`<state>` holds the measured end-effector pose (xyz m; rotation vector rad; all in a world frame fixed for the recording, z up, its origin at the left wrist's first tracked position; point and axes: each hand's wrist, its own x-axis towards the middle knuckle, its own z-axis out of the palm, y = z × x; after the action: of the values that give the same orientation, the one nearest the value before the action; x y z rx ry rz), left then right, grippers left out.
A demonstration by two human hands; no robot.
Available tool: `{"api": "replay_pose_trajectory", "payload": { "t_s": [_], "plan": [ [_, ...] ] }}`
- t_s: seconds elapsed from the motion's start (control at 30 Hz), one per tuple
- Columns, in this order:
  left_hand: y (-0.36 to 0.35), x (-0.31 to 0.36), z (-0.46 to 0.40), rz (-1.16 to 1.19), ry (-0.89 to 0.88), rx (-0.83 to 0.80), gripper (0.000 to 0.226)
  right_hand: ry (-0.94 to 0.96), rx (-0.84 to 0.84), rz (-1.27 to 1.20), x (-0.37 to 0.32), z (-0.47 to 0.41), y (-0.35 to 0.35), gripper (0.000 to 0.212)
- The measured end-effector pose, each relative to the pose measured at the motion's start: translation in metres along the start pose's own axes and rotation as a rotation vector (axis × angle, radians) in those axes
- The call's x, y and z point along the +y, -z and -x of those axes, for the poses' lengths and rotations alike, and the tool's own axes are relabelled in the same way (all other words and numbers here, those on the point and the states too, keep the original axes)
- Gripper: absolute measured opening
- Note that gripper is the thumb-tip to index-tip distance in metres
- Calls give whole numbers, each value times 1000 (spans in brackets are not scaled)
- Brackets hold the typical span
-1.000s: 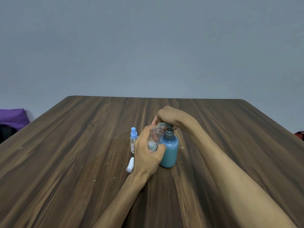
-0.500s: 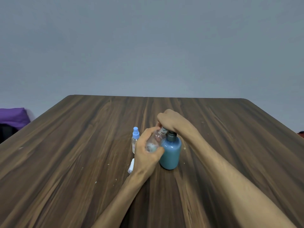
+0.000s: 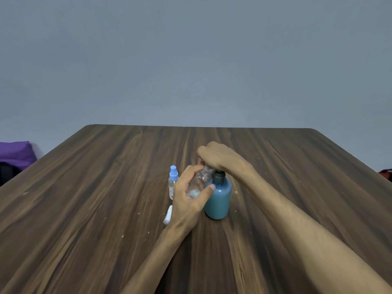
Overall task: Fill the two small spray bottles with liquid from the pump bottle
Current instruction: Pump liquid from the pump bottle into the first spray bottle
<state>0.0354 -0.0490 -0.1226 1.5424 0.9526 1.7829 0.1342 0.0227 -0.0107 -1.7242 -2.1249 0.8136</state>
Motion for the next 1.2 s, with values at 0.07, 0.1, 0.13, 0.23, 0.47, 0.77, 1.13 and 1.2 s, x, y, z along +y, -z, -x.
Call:
{"api": "replay_pose_trajectory", "payload": {
  "t_s": [0.07, 0.1, 0.13, 0.23, 0.47, 0.77, 1.13, 1.2],
  "plan": [
    [0, 1, -1, 8, 7, -7, 39, 5, 6, -7, -2, 0, 4, 50],
    [-1, 1, -1, 7, 10, -13, 39, 3, 9, -1, -2, 0, 5, 50],
    [-1, 1, -1, 11, 14, -18, 38, -3, 0, 10, 0, 0, 3, 46],
    [0, 0, 1, 34, 23, -18, 38, -22, -38, 43, 3, -1, -1, 28],
    [-1, 1, 1, 45, 32, 0, 40, -2, 8, 44, 7, -3, 1, 31],
    [-1, 2, -1, 55, -6, -18, 39, 13, 12, 12, 9, -6, 1, 26],
    [1, 1, -1, 62, -3, -32, 38, -2, -23, 62, 4, -3, -2, 25],
    [0, 2, -1, 60, -7, -19, 37, 0, -17, 58, 1, -1, 1, 27]
  ]
}}
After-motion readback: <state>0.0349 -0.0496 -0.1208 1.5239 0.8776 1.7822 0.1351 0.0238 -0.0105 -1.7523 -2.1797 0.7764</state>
